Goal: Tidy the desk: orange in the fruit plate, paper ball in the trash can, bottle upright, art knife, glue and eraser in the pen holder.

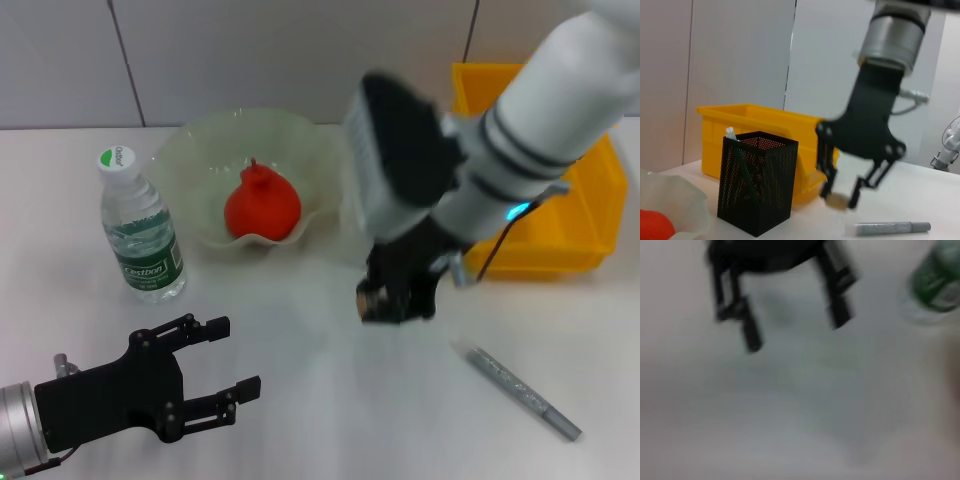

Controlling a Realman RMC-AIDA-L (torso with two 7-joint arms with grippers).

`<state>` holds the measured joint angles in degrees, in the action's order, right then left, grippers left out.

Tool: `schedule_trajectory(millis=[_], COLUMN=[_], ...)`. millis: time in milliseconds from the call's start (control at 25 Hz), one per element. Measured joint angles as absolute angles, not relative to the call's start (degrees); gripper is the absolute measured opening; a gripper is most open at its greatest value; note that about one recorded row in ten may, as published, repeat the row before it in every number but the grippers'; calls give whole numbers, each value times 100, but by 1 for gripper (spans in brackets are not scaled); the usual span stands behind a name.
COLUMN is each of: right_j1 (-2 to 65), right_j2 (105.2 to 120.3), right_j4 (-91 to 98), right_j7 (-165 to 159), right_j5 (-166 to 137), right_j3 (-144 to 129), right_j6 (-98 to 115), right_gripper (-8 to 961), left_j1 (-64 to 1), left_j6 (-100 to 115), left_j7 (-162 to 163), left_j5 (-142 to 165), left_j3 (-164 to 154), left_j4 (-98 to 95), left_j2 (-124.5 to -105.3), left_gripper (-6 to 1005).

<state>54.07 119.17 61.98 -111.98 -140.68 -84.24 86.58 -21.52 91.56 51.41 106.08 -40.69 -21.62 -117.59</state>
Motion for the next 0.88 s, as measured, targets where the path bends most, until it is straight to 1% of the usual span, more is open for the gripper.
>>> schedule_trajectory(millis=[40,80,120,320,560,880], right_j1=[5407,5256,5256,4829,4742,4707], right_j2=[11917,11910,11910,11907,11900,11890], right_j4=[6198,6486,6486,7092,7111,6918], right_j7=[-11198,-11223,-11223,-11647,-12003,-12406], right_j5=[-14068,-14059,-14059,-13716,-13726,-14183], right_j3=[-8424,-7861,-7861,-6266,-5692,-5729], right_j6=[8658,8751,8751,8736,8575,8195], right_gripper=[263,263,263,264,264,277], left_j1=[-2152,-2153,-2153,-2163,-2176,-2204], left_j6=[9156,9159,9159,9163,9162,9179], left_j7=[5141,5141,5141,5141,5142,5141], left_j5=[10608,10609,10609,10635,10642,10644], left_j3=[-4069,-4069,-4069,-4081,-4106,-4105], left_j4=[-2162,-2162,-2162,-2207,-2214,-2225], left_j2=[-11759,-11757,-11757,-11745,-11732,-11688], left_gripper=[812,812,812,812,813,813])
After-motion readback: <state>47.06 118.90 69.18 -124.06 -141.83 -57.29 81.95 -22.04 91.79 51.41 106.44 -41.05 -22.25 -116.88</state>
